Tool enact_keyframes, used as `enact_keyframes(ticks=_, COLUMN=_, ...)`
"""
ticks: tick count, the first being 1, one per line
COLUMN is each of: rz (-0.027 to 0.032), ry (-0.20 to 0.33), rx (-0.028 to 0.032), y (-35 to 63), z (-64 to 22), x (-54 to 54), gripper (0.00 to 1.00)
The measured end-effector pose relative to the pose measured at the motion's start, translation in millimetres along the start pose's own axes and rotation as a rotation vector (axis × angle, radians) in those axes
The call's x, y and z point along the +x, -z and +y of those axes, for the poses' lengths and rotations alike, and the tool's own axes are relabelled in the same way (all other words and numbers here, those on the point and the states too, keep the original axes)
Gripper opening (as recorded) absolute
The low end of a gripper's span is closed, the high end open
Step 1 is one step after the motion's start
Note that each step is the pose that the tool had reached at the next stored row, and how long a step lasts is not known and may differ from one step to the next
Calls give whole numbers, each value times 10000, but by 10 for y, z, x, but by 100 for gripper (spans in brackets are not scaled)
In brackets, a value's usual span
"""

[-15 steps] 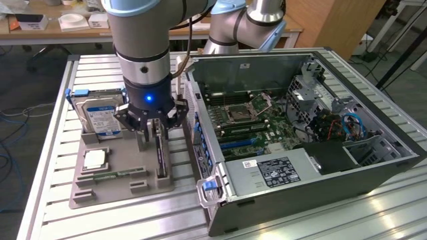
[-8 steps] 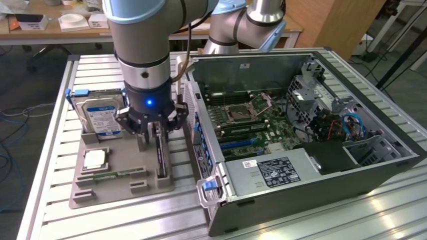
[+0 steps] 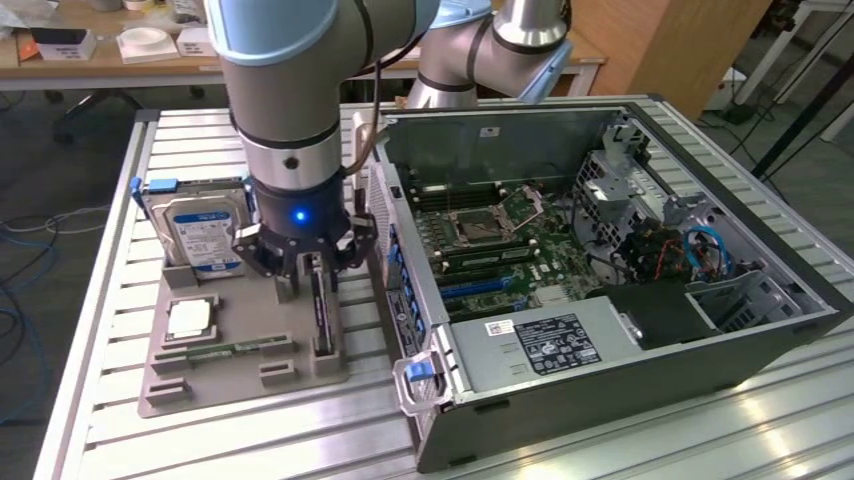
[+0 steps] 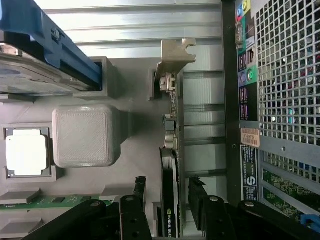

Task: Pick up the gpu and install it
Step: 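Pick up the gpu and move the gpu toward the slot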

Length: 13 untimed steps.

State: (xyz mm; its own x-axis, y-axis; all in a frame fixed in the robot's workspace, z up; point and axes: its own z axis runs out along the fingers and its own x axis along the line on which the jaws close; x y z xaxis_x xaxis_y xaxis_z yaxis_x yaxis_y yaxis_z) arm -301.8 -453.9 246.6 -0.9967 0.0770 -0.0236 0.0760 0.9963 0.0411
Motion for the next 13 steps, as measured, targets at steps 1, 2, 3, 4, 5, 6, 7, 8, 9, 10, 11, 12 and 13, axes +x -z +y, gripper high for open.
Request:
enact_keyframes(ticks=1, rz=0, ry=1, rx=0, y=-12, z=-10, x=-1, gripper=47)
enact_keyframes(ticks=2, rz=0, ry=1, rx=0, y=-24, z=-19, x=-1, gripper=47)
enact_keyframes(ticks=3, rz=-2, ry=0, rx=-1, y=-38, z=-28, x=-2, gripper=47)
enact_keyframes(ticks=4, rz=-1, ry=0, rx=-1, y=-51, z=-36, x=-2, gripper=47)
enact_keyframes(ticks=5, rz=-1, ry=0, rx=-1, y=-63, z=-43, x=-3, gripper=47)
enact_keyframes(ticks=6, rz=0, ry=0, rx=1, y=-73, z=-48, x=-3, gripper=47)
enact_keyframes(ticks=7, rz=1, ry=0, rx=1, y=-82, z=-51, x=-2, gripper=47)
enact_keyframes(ticks=8, rz=1, ry=-2, rx=1, y=-90, z=-53, x=-1, gripper=47)
enact_keyframes(ticks=9, rz=1, ry=-1, rx=0, y=-98, z=-55, x=-2, gripper=47)
enact_keyframes(ticks=10, rz=0, ry=0, rx=1, y=-105, z=-56, x=-2, gripper=47)
enact_keyframes(ticks=11, rz=1, ry=0, rx=2, y=-107, z=-57, x=-2, gripper=47)
enact_keyframes(ticks=12, rz=2, ry=-1, rx=2, y=-107, z=-57, x=-2, gripper=47)
enact_keyframes(ticks=13, rz=2, ry=-1, rx=2, y=-107, z=-57, x=-2, gripper=47)
